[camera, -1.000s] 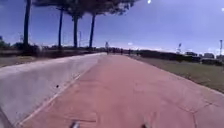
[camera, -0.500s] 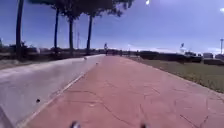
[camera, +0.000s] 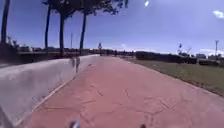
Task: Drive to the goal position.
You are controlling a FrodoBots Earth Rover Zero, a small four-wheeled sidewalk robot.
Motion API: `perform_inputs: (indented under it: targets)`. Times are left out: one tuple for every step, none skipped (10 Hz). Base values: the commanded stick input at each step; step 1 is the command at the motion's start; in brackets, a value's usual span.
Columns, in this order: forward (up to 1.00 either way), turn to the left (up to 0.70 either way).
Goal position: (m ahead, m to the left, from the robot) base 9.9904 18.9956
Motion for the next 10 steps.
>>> perform_inputs:
  targets:
    - [1.0, 0.0]
    - [1.0, 0.0]
    - [1.0, 0.0]
    - [1.0, 0.0]
    - [1.0, 0.0]
    - [1.0, 0.0]
    - [1.0, 0.0]
    - [1.0, 0.0]
    - [1.0, 0.0]
    - [1.0, 0.0]
